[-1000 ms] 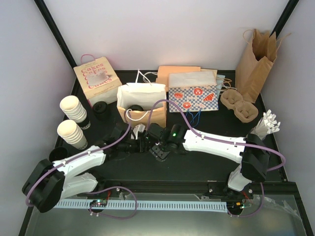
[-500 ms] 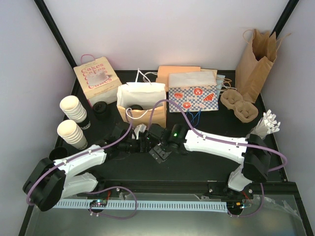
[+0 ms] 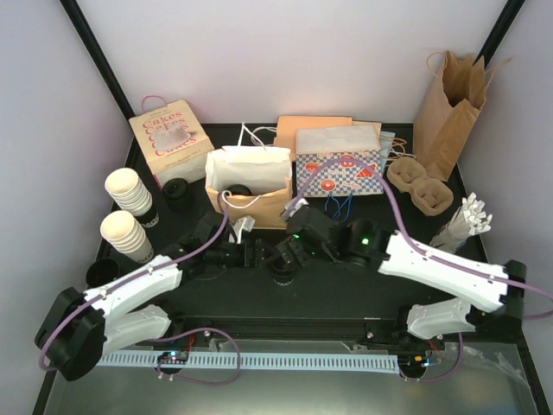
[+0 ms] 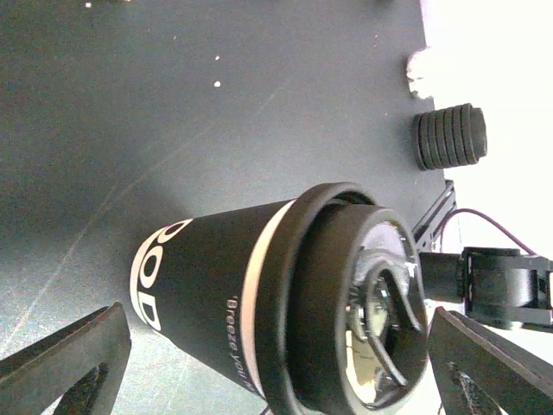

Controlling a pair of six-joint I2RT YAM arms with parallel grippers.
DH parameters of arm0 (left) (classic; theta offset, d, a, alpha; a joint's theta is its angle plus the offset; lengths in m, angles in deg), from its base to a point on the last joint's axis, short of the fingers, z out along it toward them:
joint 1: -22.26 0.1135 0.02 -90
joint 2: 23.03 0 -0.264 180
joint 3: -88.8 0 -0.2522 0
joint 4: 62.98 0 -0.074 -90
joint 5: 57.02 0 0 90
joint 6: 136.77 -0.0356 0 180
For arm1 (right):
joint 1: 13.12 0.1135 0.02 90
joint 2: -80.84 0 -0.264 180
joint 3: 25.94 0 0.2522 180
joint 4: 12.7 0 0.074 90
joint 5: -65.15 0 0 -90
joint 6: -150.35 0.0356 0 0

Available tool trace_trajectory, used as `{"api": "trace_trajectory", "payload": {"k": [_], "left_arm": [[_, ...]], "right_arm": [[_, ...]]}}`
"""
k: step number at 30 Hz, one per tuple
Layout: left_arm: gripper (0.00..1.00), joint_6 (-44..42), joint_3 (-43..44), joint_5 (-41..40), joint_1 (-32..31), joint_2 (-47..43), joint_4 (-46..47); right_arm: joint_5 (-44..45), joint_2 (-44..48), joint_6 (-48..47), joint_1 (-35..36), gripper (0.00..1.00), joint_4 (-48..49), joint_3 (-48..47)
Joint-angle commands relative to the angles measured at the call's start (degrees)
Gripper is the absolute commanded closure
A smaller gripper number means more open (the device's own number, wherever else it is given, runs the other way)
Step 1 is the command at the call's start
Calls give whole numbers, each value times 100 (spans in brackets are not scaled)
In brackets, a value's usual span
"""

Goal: Pack the takeout coffee

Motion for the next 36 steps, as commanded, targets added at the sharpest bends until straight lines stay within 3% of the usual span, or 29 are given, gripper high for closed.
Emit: {"api": "trace_trajectory", "payload": {"k": [1,6,20,26,30,36], "left_arm": [[3,-203,418,-165,-21,-320,-483],[1,-301,611,-334,-15,-619,-840],[1,-580,876,-765,30,-1109,-1497],[1,-752,925,-852,49,-1236,-1621],[1,-919,971,-922,46,-1269,-1752],[1,-1138,1029,-1109,46,-1287,-1963]], "right_arm": [[880,659,394,15,0,404,213],[1640,1026,579,7,0,419,347],[1608,1053,389,8,2,329,445],[1123,943,335,11,8,128,423],[304,932,254,8,2,84,440],[-51,851,660,14,1,-14,541]]}}
